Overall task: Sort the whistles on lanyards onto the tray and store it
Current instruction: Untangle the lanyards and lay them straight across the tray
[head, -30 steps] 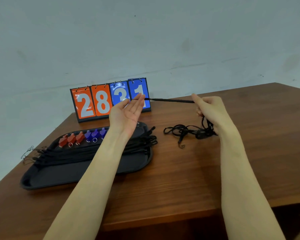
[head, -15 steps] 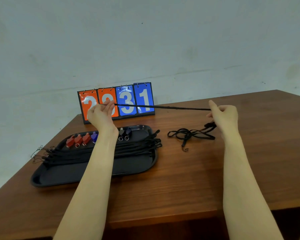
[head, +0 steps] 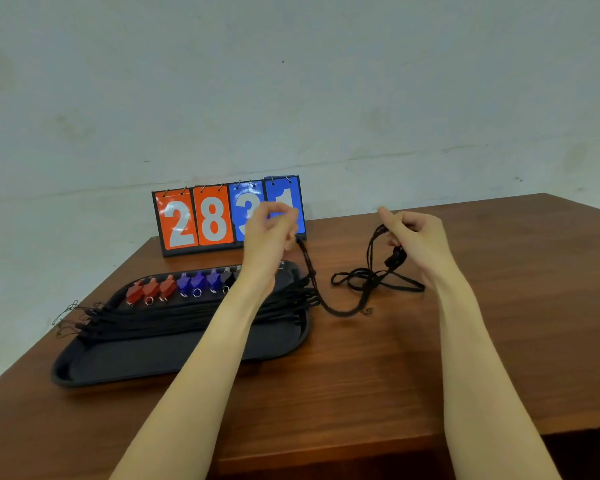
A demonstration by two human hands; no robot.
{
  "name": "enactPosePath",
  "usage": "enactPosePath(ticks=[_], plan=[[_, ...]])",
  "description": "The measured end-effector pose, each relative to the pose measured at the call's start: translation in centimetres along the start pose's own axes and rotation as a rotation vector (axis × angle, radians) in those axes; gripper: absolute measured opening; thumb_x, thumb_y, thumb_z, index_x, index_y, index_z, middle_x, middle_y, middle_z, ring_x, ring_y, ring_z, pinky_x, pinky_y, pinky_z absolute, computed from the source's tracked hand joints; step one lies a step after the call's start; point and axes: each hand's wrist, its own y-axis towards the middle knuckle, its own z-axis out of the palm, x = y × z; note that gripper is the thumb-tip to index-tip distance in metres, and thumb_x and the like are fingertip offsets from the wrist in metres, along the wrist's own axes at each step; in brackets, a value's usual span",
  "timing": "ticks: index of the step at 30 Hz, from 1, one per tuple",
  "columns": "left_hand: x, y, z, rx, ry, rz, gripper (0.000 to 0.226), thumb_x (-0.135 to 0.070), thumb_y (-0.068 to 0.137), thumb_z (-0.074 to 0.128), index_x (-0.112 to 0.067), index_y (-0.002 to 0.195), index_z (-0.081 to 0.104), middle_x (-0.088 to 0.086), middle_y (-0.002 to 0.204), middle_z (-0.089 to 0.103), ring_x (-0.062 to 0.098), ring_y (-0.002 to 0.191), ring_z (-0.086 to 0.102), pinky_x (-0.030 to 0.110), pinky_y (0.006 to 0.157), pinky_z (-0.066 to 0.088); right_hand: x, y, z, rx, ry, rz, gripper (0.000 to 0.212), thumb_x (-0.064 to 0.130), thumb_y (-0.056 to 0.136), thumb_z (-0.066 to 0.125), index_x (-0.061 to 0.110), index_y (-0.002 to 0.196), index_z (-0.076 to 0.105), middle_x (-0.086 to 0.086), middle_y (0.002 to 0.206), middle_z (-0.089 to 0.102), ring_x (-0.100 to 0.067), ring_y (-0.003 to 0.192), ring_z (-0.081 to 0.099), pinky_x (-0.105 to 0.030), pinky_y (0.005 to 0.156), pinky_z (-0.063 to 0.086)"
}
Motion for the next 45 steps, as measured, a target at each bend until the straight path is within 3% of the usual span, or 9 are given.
enactPosePath(ticks=[5, 11, 15, 20, 27, 31, 34, 38, 45], plan=[[1.1, -1.9, 2.0, 0.473, 0.189, -0.210, 0.034, -0.020, 0.088, 0.066, -0.016, 0.122, 0.060, -0.005, 0.060, 0.053, 0.007, 0.051, 0.042, 0.018, 0.055, 0.041, 0.2, -0.1, 0.6, 0.076, 0.044, -0.050, 0.040, 0.036, 0.088, 0.064, 0.021, 0.052, 0.057, 0.014, 0.047, 0.051, -0.004, 0.054, 0.052, -0.022, 0.068, 0.047], [2.0, -3.2, 3.5, 0.633, 0.028, -0.372, 0.037, -0.020, 0.093, 0.060, -0.010, 0.128, 0.054, -0.005, 0.059, 0.046, 0.006, 0.051, 0.035, 0.019, 0.053, 0.031, 0.5, -0.5, 1.2, 0.170, 0.016, -0.021, 0.042, 0.038, 0.089, 0.062, 0.015, 0.055, 0.055, 0.007, 0.050, 0.052, -0.008, 0.054, 0.051, -0.018, 0.061, 0.043], [1.7, -2.7, 3.1, 0.568, -0.056, -0.338, 0.022, -0.023, 0.098, 0.049, -0.007, 0.091, 0.062, -0.003, 0.060, 0.041, 0.007, 0.049, 0.034, 0.017, 0.049, 0.031, 0.4, -0.6, 1.3, 0.140, -0.018, 0.078, 0.053, 0.054, 0.092, 0.049, 0.014, 0.059, 0.053, 0.009, 0.044, 0.039, -0.010, 0.047, 0.038, -0.022, 0.055, 0.035], [1.2, -2.2, 2.4, 0.436, -0.148, -0.274, 0.029, -0.020, 0.100, 0.043, -0.011, 0.075, 0.054, -0.001, 0.059, 0.031, 0.009, 0.048, 0.027, 0.019, 0.047, 0.025, 0.2, 0.0, 0.9, -0.006, -0.110, 0.296, 0.074, 0.066, 0.093, 0.023, 0.007, 0.085, 0.067, 0.004, 0.070, 0.056, -0.008, 0.065, 0.048, -0.027, 0.067, 0.035], [0.9, -2.8, 2.9, 0.449, -0.140, -0.248, 0.038, -0.020, 0.096, 0.046, -0.016, 0.058, 0.046, -0.007, 0.050, 0.027, 0.007, 0.044, 0.020, 0.025, 0.051, 0.013, -1.8, 0.1, 0.2, -0.140, -0.356, 0.238, 0.061, 0.043, 0.098, 0.043, -0.015, 0.106, 0.062, -0.031, 0.103, 0.065, -0.040, 0.096, 0.061, -0.042, 0.087, 0.048], [0.9, -2.4, 2.5, 0.361, -0.242, -0.267, 0.035, -0.019, 0.093, 0.046, -0.016, 0.058, 0.043, -0.011, 0.047, 0.032, 0.005, 0.042, 0.020, 0.022, 0.049, 0.013, -1.9, 0.2, -0.6, -0.151, -0.360, 0.232, 0.052, 0.031, 0.098, 0.049, -0.015, 0.080, 0.064, -0.027, 0.073, 0.059, -0.034, 0.075, 0.061, -0.027, 0.089, 0.042], [1.2, -2.1, 2.1, 0.292, -0.262, -0.280, 0.035, -0.018, 0.090, 0.047, -0.019, 0.055, 0.042, -0.011, 0.045, 0.034, 0.004, 0.041, 0.018, 0.026, 0.053, 0.009, -2.0, 0.1, -0.7, -0.191, -0.411, 0.258, 0.056, 0.035, 0.096, 0.052, 0.011, 0.048, 0.036, -0.005, 0.047, 0.033, -0.019, 0.043, 0.034, -0.027, 0.080, 0.039], [1.5, -2.1, 2.3, 0.241, -0.242, -0.282, 0.037, -0.019, 0.087, 0.049, -0.021, 0.051, 0.039, -0.012, 0.046, 0.031, 0.005, 0.041, 0.014, 0.031, 0.058, 0.008, -2.3, 0.3, -0.6, -0.200, -0.495, 0.291, 0.059, 0.041, 0.096, 0.049, 0.014, 0.047, 0.029, 0.000, 0.047, 0.027, -0.016, 0.041, 0.026, -0.028, 0.053, 0.033], [1.6, -2.2, 2.5, 0.209, -0.187, -0.309, 0.041, -0.020, 0.087, 0.048, -0.021, 0.047, 0.038, -0.010, 0.045, 0.023, 0.007, 0.041, 0.013, 0.024, 0.048, 0.013, -2.0, 0.1, -0.9, 0.070, -0.336, 0.419, 0.051, 0.038, 0.101, 0.038, 0.005, 0.071, 0.062, -0.007, 0.064, 0.059, -0.016, 0.058, 0.054, -0.030, 0.067, 0.045]])
